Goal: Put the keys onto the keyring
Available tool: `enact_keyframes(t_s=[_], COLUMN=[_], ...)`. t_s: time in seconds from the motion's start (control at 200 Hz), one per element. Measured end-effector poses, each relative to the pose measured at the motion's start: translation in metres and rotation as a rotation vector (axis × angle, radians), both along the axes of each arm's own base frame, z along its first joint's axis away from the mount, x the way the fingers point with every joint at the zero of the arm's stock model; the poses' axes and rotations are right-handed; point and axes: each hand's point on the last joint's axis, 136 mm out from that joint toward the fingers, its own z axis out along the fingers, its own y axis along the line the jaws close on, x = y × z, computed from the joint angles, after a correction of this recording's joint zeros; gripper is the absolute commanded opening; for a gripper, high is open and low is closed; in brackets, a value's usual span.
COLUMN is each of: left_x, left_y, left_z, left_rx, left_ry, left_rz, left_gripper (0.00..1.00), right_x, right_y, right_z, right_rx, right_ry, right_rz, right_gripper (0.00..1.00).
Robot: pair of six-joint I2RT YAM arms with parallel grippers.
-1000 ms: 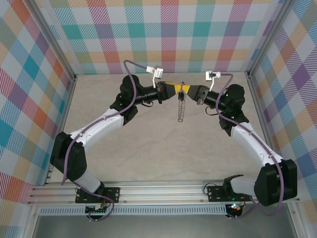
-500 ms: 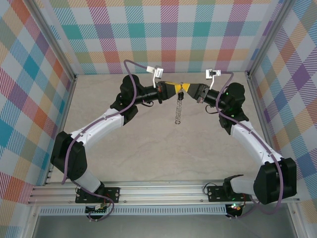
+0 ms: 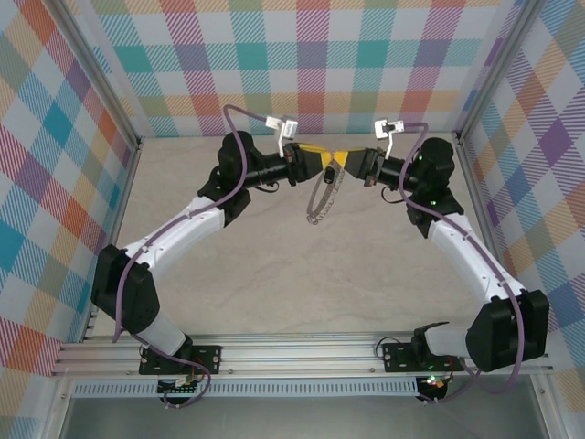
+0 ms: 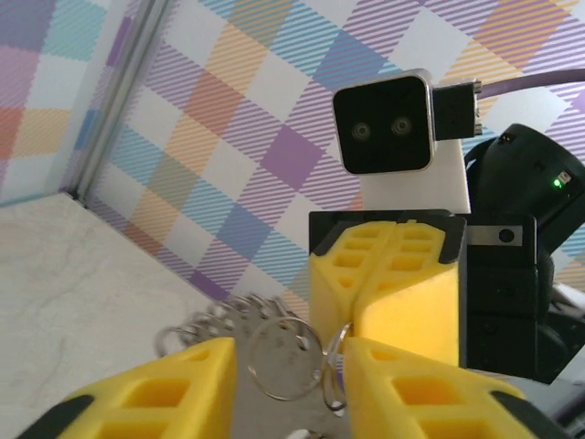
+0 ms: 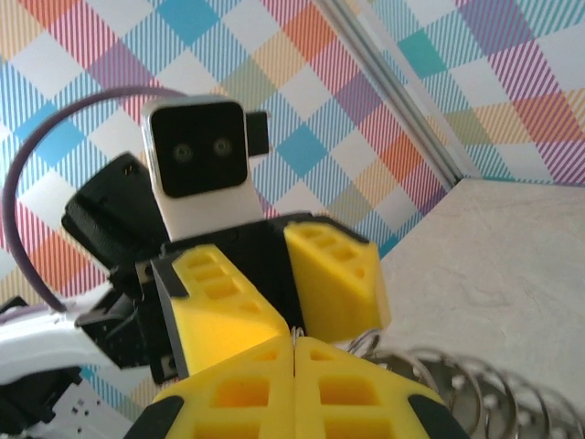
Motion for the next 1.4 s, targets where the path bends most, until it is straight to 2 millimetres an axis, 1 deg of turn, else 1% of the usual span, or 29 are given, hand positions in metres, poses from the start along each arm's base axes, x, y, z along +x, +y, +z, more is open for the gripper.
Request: enact_keyframes(t_s=[0.055, 0.17, 0.295, 0.385, 0.525, 0.595, 0.68, 0.83, 0.925, 1.035, 1.13, 1.4], left_x=[0.004, 0.010, 0.009, 0.003, -0.007, -0.010, -0.013, -0.015, -0.017, -0.019, -0.021, -0.017], left_y=[0.007, 0.020, 0.028, 0.030, 0.026, 0.023, 0.021, 0.018, 0.017, 0.017, 0.017, 0.013], left_z=[0.006, 0.020, 0.033, 0.039, 0.045, 0.040, 0.028, 0.001, -0.010, -0.015, -0.015, -0.028], left_rx=[0.006, 0.027, 0.060, 0.089, 0.140, 0.169, 0.210, 0.263, 0.280, 0.289, 0.285, 0.290], left_ry=[-0.008, -0.041, -0.077, -0.096, -0.132, -0.134, -0.113, -0.055, -0.024, -0.011, -0.009, 0.026], left_rz=[0.014, 0.030, 0.012, -0.021, -0.104, -0.143, -0.189, -0.242, -0.266, -0.281, -0.296, -0.318], left_gripper=[0.44, 0.46, 0.47, 0.43, 0.37, 0.35, 0.32, 0.31, 0.30, 0.30, 0.30, 0.29], right_x=[-0.001, -0.006, -0.010, -0.012, -0.012, -0.013, -0.014, -0.016, -0.016, -0.014, -0.013, -0.013], right_y=[0.001, 0.004, 0.007, 0.010, 0.013, 0.014, 0.015, 0.015, 0.015, 0.016, 0.016, 0.016], right_z=[0.002, 0.004, 0.003, -0.001, -0.011, -0.016, -0.023, -0.034, -0.038, -0.040, -0.042, -0.041], right_rx=[-0.020, -0.061, -0.103, -0.131, -0.170, -0.182, -0.192, -0.203, -0.206, -0.207, -0.207, -0.205], right_ry=[-0.012, -0.039, -0.054, -0.054, -0.037, -0.024, -0.006, 0.026, 0.037, 0.041, 0.047, 0.040], right_rz=[0.020, 0.065, 0.118, 0.158, 0.212, 0.237, 0.260, 0.281, 0.287, 0.291, 0.291, 0.290], right_gripper=[0.00, 0.00, 0.00, 0.00, 0.00, 0.00, 0.00, 0.00, 0.00, 0.00, 0.00, 0.00])
